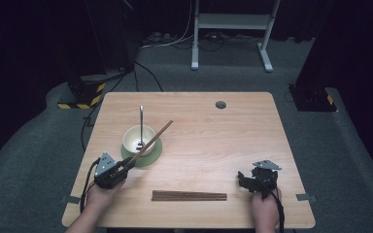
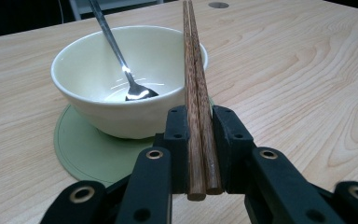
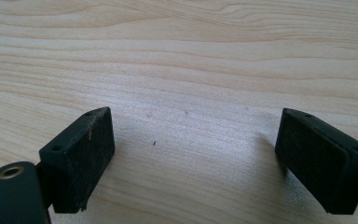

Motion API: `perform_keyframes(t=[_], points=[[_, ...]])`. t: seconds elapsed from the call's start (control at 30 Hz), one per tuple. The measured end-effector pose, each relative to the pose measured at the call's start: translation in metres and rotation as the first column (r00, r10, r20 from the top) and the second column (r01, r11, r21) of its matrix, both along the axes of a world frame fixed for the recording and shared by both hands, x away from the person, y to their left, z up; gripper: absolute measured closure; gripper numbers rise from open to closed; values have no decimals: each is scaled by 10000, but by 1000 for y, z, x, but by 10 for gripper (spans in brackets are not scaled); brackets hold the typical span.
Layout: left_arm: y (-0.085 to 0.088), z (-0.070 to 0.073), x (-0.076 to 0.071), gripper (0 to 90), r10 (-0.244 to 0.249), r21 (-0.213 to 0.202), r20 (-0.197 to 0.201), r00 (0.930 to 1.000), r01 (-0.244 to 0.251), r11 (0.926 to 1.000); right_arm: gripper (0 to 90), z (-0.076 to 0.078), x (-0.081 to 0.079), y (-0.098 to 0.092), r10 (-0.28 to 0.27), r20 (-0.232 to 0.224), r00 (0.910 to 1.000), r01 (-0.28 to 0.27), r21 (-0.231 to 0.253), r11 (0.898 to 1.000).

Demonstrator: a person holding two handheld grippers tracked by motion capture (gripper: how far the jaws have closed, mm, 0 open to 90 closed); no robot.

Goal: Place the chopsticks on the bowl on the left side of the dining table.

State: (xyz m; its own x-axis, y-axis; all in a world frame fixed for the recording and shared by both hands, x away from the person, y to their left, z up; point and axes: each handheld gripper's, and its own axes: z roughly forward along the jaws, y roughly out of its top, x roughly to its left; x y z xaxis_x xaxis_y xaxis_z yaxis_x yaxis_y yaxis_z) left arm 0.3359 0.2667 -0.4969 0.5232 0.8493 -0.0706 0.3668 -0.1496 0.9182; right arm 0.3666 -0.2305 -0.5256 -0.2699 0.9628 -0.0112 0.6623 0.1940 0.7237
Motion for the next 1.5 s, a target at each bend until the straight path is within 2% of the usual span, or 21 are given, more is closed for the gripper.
perform_keyframes(t=[0.43, 0.53, 0.63, 0.9, 0.93, 1.0, 1.03, 1.13, 1.17, 1.2, 1.23, 1.27, 1.4, 1.43, 1.5], points=[[2, 0, 1, 750, 105, 131, -6, 9999, -105, 9999, 117, 0, 0, 0, 27, 51, 10000, -27, -34, 10000], [3, 1, 1, 692, 116, 86, -94, 9999, -115, 9999, 117, 0, 0, 0, 29, 53, 10000, -28, -31, 10000], [3, 1, 2, 633, 111, 215, -44, 9999, -110, 9997, 117, 0, 0, 0, 31, 51, 10000, -31, -34, 10000], [9, 1, 4, 585, 460, 625, -181, 9988, -448, 9970, 117, 0, 0, 0, 123, 61, 9999, -123, -18, 9999], [11, 2, 4, 583, 513, 643, -209, 9985, -499, 9967, 117, 2, 0, 0, 276, -273, 9992, -275, 41, 9996], [16, 3, 4, 583, 615, 631, -293, 9977, -596, 9962, 117, 1, 0, 1, 280, -189, 9994, -279, 63, 9996], [18, 3, 5, 582, 712, 653, -222, 9972, -696, 9954, 117, 0, 1, 1, 264, 10, 9997, -264, 106, 9996], [22, 6, 9, 581, 972, 688, -357, 9946, -946, 9931, 115, 0, 0, 1, 344, -66, 9994, -343, 118, 9993], [22, 6, 9, 579, 972, 688, -357, 9946, -946, 9931, 113, 0, 1, 0, 496, -73, 9987, -496, 80, 9987], [22, 6, 10, 576, 1043, 726, -375, 9938, -1014, 9922, 113, 3, 1, -2, 746, -331, 9967, -747, -27, 9972], [22, 7, 11, 576, 1112, 797, -352, 9932, -1081, 9909, 113, 3, 1, -2, 746, -331, 9967, -747, -27, 9972], [22, 8, 12, 568, 1268, 1009, -340, 9913, -1228, 9873, 123, 4, 2, -1, 883, -491, 9949, -882, 35, 9961], [23, 9, 14, 543, 1414, 1159, -420, 9891, -1357, 9839, 134, 7, 4, 1, 1288, -628, 9897, -1273, 274, 9915], [25, 10, 15, 532, 1557, 1182, -495, 9866, -1490, 9817, 136, 11, 6, 5, 1554, -321, 9873, -1546, 258, 9876], [26, 10, 16, 529, 1617, 1164, -525, 9854, -1547, 9811, 138, 14, 7, 8, 1607, -241, 9867, -1599, 336, 9866]])
